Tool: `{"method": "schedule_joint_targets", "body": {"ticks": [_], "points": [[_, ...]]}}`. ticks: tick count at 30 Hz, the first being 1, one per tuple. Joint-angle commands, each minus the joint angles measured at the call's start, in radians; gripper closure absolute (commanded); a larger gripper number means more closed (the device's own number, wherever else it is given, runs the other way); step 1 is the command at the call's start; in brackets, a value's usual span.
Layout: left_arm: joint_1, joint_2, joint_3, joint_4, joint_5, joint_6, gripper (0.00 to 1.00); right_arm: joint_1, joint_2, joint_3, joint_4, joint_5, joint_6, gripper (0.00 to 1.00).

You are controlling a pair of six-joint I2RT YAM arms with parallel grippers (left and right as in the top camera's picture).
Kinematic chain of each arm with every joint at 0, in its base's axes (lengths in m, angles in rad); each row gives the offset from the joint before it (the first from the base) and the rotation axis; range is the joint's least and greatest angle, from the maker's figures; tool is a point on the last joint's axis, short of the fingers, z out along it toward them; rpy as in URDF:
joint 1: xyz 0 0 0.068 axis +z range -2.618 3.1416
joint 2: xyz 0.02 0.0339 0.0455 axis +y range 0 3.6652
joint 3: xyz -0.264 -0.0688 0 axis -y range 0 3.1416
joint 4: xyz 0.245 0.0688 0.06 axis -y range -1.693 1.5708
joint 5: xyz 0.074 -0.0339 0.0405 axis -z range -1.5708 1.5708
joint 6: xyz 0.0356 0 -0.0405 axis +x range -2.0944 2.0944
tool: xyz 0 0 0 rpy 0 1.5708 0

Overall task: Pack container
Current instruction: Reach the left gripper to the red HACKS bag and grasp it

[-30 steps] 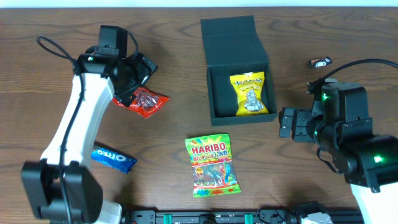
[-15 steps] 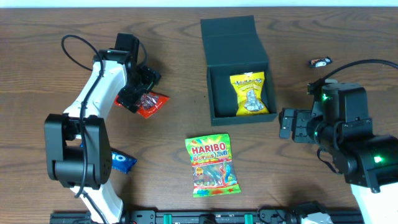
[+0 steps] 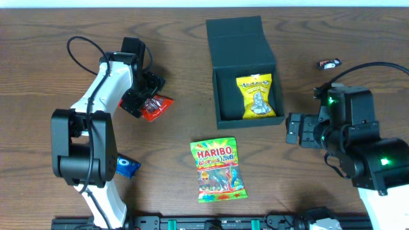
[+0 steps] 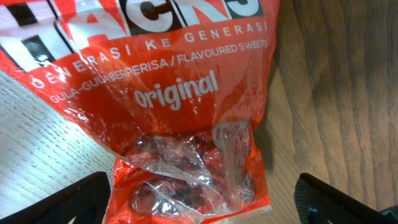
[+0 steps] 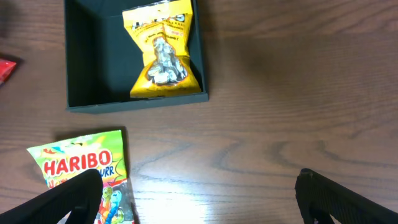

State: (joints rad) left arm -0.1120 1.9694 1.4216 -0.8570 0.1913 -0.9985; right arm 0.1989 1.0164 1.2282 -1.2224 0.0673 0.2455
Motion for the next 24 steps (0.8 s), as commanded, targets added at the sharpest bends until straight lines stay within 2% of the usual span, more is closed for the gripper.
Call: {"method": "schedule_joint_targets", "body": {"ticks": [1,3,7,8,9,11,16,19,24], "points": [[0.007,0.007,0.014,-0.007,-0.039,-0.011,0.02,0.008,-0.001,-0.007,-0.001,0.003,0.012,0.01],[0.007,0.007,0.014,-0.007,-0.039,-0.011,0.09,0.008,-0.001,-0.007,-0.001,0.004,0.013,0.01],[0.007,0.007,0.014,-0.011,-0.043,-0.011,0.15,0.008,-0.001,-0.007,-0.002,0.004,0.012,0.01],[0.007,0.007,0.014,-0.011,-0.045,-0.011,0.19,0.008,-0.001,-0.007,-0.002,0.004,0.012,0.01],[0.007,0.007,0.014,-0.014,-0.046,-0.011,0.27,0.008,-0.001,-0.007,-0.002,0.004,0.012,0.01],[0.007,0.007,0.014,-0.018,-0.048,-0.011,0.29,0.008,-0.001,-0.007,-0.002,0.004,0.012,0.01],[0.007,0.007,0.013,-0.037,-0.088,-0.011,0.28,0.008,-0.001,-0.007,-0.002,0.004,0.012,0.01],[0.007,0.007,0.013,-0.041,-0.09,-0.011,0.32,0.008,-0.001,-0.007,-0.002,0.004,0.012,0.01],[0.007,0.007,0.013,-0.04,-0.093,-0.011,0.56,0.008,-0.001,-0.007,-0.002,0.004,0.012,0.01]]}}
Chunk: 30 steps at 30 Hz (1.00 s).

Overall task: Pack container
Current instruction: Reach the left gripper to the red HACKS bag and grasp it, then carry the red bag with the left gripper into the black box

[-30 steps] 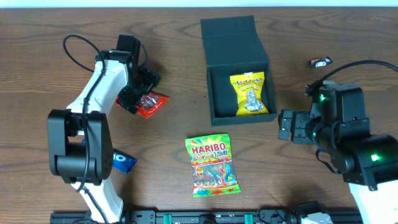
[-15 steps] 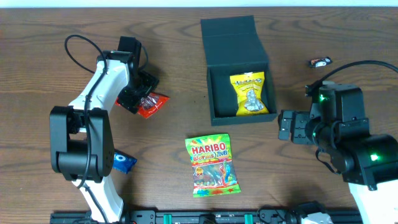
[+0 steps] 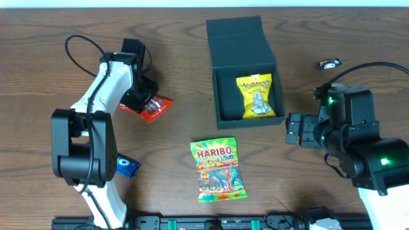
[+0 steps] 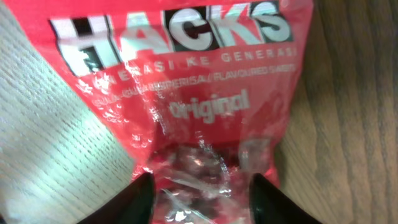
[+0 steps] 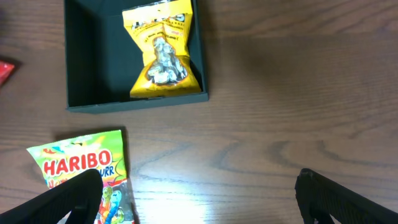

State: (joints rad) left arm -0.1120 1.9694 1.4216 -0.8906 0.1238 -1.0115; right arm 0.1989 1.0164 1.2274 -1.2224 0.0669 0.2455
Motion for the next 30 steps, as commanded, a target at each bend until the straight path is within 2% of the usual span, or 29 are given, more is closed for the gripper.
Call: {"method": "schedule_joint_targets", "body": {"ticks": [1,7,12,16,22,30], "points": [[0.006,0.007,0.013,-0.006,-0.028,0.002,0.6,0.008,-0.001,-0.006,-0.002,0.004,0.012,0.01],[0.007,0.007,0.013,-0.006,-0.034,0.002,0.84,0.008,-0.001,-0.006,-0.002,0.004,0.012,0.01],[0.006,0.007,0.013,-0.007,-0.046,0.002,0.94,0.008,-0.001,-0.006,-0.001,0.004,0.012,0.01],[0.005,0.007,0.013,-0.006,-0.046,0.019,0.94,0.008,-0.001,-0.006,-0.002,0.004,0.012,0.01],[-0.02,-0.008,0.059,-0.028,-0.058,0.138,0.94,0.008,-0.001,-0.006,-0.002,0.004,0.012,0.01],[-0.125,-0.019,0.354,-0.254,-0.091,0.327,0.94,0.008,-0.001,-0.006,-0.001,0.004,0.012,0.01]]}}
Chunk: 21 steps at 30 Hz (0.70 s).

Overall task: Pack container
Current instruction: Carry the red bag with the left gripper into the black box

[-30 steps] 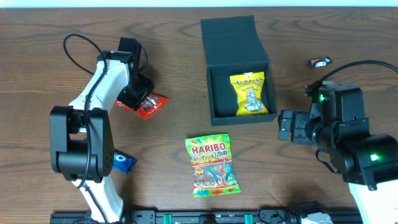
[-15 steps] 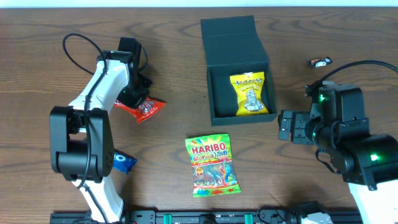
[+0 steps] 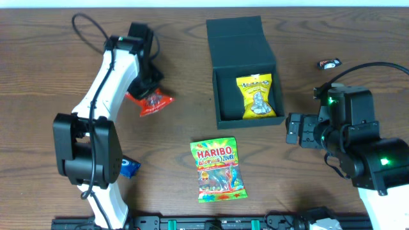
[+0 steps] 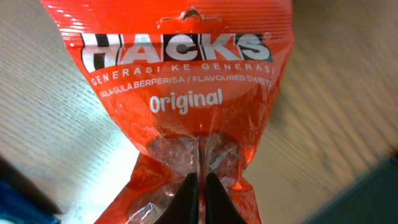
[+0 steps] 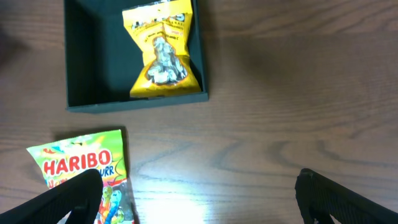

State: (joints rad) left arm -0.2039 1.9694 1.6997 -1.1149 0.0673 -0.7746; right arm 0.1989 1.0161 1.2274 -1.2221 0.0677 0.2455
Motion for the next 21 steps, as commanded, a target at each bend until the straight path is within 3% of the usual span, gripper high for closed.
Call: {"method": "schedule_joint_targets", "body": {"ticks": [1,11,21], "points": [[-0.052,-0.019,0.114,-0.059,-0.034,0.108,0.94,0.008,0.0,-0.006,-0.002,0.003,0.012,0.01],[-0.263,-0.019,0.278,-0.144,0.035,0.203,0.94,0.008,0.0,-0.006,-0.002,0.003,0.012,0.01],[-0.486,-0.012,0.285,-0.012,0.031,0.203,0.95,0.008,0.0,-0.006,-0.002,0.003,0.012,0.01]]}}
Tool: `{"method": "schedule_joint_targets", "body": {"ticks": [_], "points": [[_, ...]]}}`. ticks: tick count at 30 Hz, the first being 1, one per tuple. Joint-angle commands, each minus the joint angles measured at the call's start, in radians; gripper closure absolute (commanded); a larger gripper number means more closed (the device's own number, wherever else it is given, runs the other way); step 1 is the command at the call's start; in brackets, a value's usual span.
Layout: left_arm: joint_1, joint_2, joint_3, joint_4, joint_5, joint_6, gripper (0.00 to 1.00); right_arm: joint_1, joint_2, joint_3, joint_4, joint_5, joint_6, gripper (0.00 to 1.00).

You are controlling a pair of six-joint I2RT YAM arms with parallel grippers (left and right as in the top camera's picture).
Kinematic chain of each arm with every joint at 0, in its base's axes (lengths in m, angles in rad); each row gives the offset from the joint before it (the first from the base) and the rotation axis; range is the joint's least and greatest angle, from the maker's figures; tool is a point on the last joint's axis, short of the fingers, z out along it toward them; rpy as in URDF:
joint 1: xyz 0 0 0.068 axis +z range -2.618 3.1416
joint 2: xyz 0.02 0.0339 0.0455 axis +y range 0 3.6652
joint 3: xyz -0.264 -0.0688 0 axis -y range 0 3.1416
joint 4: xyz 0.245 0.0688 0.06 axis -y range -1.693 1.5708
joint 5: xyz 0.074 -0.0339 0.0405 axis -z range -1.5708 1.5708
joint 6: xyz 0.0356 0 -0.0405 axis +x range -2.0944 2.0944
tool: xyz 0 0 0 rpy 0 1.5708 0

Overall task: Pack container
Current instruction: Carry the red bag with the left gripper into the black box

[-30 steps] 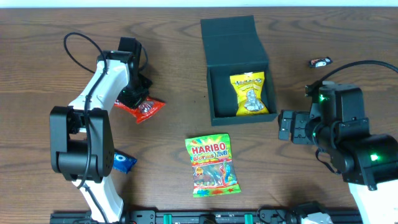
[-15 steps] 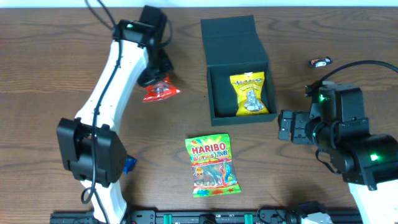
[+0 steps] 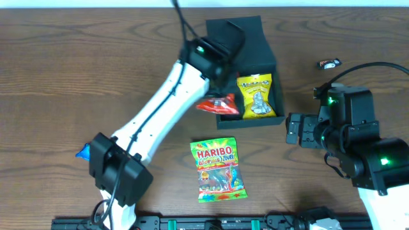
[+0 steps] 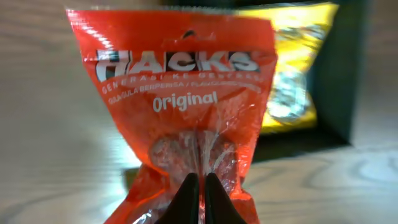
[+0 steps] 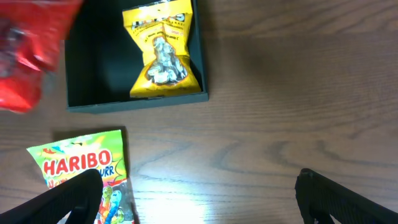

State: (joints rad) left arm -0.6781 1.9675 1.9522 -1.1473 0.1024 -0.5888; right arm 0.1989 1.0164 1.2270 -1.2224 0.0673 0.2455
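Observation:
A red Hacks candy bag hangs from my left gripper, whose jaws are shut on its lower end. In the overhead view the red bag is over the front left corner of the dark open box. A yellow snack bag lies in the box's right half. A green Haribo bag lies on the table in front of the box. My right gripper stays open over bare wood right of the box.
The box lid stands open behind the box. A small dark wrapped candy lies at the far right. A blue packet lies on the left, partly under my left arm's base.
My left gripper has moved right with the red bag, from left of the box to above its front left corner. The right arm stayed put.
My left gripper stood open around the red Hacks bag on the table at the left. Then its jaws were closing on the bag. Then it held the bag pinched above the table, and now holds it at the box.

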Motion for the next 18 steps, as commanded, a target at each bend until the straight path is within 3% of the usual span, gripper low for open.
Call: {"method": "schedule_joint_targets", "body": {"ticks": [1,10,18], "points": [[-0.016,-0.007,0.032,0.031,0.0,0.017,0.94,0.008,-0.001,-0.006,-0.002,0.004,0.012,0.01],[-0.022,0.071,0.032,0.127,0.082,-0.026,0.94,0.008,-0.001,-0.006,-0.002,0.004,0.012,0.01],[-0.029,0.153,0.032,0.15,0.017,-0.132,0.94,0.008,-0.001,-0.006,-0.002,0.004,0.012,0.01]]}}
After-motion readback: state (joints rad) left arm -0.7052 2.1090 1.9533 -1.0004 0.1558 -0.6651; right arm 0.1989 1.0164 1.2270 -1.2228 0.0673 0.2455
